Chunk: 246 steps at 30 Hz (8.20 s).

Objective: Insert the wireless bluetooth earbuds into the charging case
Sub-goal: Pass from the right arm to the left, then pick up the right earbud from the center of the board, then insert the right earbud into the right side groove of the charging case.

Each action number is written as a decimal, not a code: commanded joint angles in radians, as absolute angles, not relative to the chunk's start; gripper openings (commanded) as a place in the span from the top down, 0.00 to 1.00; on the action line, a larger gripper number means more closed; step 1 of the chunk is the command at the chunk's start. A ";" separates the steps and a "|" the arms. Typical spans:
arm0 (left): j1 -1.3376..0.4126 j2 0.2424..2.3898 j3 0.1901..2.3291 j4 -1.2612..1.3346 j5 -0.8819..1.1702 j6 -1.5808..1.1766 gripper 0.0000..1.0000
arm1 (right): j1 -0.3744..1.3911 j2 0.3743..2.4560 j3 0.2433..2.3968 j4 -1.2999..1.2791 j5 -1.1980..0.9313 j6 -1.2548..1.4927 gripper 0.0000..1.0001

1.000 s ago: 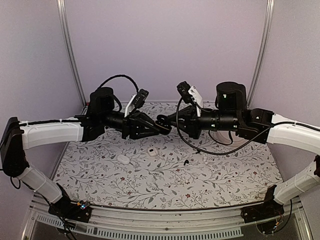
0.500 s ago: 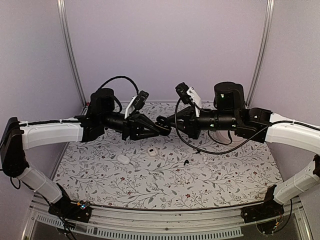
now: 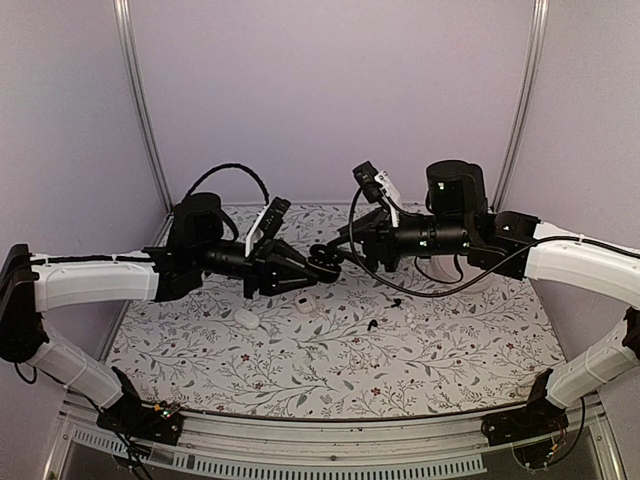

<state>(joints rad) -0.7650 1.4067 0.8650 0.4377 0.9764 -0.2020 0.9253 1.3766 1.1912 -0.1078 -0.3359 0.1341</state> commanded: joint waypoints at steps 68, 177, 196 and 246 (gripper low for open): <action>-0.641 1.209 0.578 0.605 0.585 -0.282 1.00 | 0.819 1.815 1.123 -0.458 -0.056 0.911 0.63; -0.643 1.176 0.498 0.678 0.593 -0.371 1.00 | 0.891 2.065 1.428 -0.644 0.080 0.650 0.84; -0.642 1.378 0.448 0.954 0.574 -0.369 1.00 | 0.830 1.674 1.104 -0.192 -0.003 0.594 0.83; -0.885 1.497 0.630 1.186 0.262 -0.157 1.00 | 1.023 1.346 0.972 0.471 0.035 0.533 0.82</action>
